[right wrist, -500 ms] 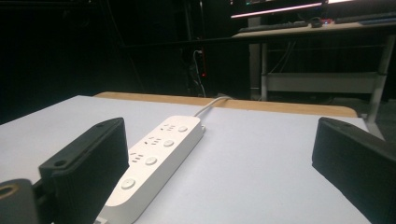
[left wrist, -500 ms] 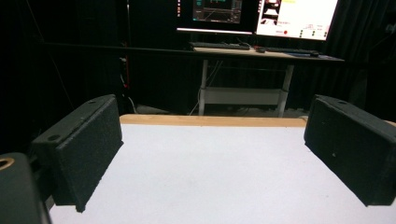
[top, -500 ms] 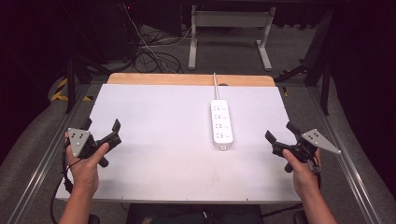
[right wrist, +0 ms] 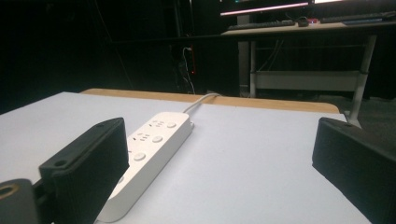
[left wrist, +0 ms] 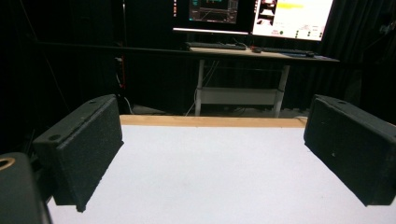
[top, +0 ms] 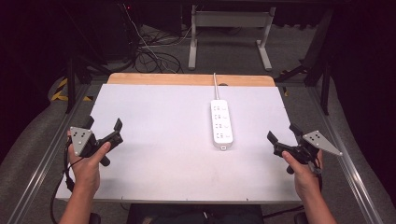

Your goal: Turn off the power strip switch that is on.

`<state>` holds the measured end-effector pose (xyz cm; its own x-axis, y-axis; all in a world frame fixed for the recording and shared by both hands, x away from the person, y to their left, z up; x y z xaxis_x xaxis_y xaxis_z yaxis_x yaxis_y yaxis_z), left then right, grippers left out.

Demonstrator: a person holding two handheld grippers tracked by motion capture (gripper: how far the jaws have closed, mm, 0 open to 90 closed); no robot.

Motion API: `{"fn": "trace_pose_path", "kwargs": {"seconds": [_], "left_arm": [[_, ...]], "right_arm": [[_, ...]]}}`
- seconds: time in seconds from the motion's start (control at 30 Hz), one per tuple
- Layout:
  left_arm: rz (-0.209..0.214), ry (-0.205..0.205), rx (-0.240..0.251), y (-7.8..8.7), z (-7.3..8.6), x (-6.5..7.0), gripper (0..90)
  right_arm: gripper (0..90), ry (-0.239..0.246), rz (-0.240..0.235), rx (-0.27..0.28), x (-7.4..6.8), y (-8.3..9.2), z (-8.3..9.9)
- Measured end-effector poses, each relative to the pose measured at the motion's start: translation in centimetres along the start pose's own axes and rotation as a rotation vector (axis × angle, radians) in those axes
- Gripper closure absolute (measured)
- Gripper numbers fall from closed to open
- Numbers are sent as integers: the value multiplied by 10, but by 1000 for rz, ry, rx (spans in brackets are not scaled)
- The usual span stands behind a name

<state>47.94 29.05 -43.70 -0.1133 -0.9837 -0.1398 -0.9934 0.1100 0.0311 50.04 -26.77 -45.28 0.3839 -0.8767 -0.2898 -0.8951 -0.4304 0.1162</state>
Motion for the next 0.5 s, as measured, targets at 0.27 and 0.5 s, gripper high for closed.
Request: {"fn": "trace_pose_path", "kwargs": {"seconds": [0.27, 0.5], "left_arm": [[-1, 7, 0, 0, 0, 0, 51], [0, 3, 2, 0, 0, 0, 51]], "right_arm": [[63, -5, 21, -22, 2, -1, 1], [70, 3, 16, -25, 0, -1, 2]]}}
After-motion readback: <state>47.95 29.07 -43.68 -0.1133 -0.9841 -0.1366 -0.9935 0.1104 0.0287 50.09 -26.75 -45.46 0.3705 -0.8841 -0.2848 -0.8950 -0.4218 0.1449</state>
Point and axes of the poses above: each handheld gripper's, and its own axes: y roughly backward along the jaws, z roughly out of its underside, x roughly to its right, the point moved 6 cm from there along -y, roughly forward along the jaws, and after that the axes turned 12 degrees about -y, right-handed, at the moved point
